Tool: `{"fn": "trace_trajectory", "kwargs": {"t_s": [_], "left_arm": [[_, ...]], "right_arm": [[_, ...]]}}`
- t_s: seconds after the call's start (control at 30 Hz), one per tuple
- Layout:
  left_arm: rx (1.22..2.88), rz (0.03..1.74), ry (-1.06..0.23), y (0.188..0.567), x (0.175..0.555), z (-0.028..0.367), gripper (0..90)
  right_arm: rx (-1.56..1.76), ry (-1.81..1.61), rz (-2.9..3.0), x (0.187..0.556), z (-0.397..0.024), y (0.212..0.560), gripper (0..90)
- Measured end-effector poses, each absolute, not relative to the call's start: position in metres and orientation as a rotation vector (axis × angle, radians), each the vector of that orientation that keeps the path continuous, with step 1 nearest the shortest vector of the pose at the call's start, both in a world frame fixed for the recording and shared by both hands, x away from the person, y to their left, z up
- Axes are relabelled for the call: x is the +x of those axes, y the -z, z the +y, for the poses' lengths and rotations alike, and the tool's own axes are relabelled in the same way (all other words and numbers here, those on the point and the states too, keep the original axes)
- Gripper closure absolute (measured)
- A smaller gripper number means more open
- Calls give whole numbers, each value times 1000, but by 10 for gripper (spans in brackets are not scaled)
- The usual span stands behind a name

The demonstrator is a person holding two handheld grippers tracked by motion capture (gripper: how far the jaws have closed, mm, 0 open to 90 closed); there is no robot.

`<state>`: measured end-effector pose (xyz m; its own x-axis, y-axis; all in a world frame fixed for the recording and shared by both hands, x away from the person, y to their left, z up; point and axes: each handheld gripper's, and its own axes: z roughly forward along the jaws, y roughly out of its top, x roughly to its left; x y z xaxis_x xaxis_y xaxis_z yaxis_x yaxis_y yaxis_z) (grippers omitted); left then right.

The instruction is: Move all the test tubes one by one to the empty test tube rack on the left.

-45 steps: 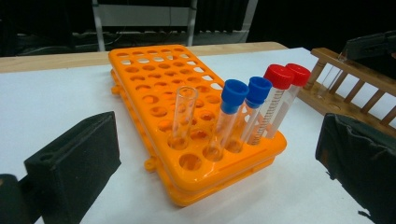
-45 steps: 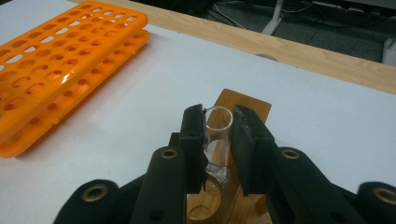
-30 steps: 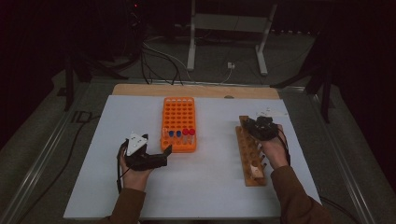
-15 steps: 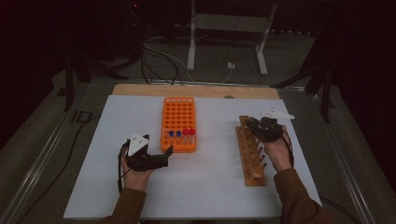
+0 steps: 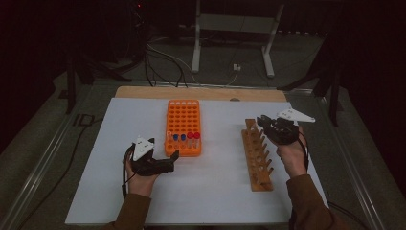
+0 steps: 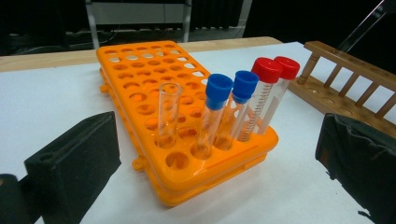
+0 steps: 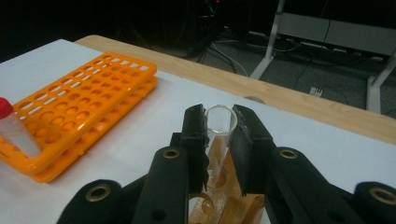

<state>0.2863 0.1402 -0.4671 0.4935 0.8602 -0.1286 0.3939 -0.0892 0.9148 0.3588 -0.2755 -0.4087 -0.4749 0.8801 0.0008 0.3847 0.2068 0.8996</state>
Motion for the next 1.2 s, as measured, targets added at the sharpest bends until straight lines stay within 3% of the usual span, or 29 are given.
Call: {"fn": "trace_trajectory", "kwargs": {"t_s": [0.5, 1.2], "left_arm": [[1698, 1072, -557, 468, 286, 137, 6], [1699, 1028, -559, 461, 280, 126, 6]], "right_arm": [[1074, -1306, 1996, 339, -264, 396, 766], [1070, -1365, 2066, 320, -252, 418, 765]]}}
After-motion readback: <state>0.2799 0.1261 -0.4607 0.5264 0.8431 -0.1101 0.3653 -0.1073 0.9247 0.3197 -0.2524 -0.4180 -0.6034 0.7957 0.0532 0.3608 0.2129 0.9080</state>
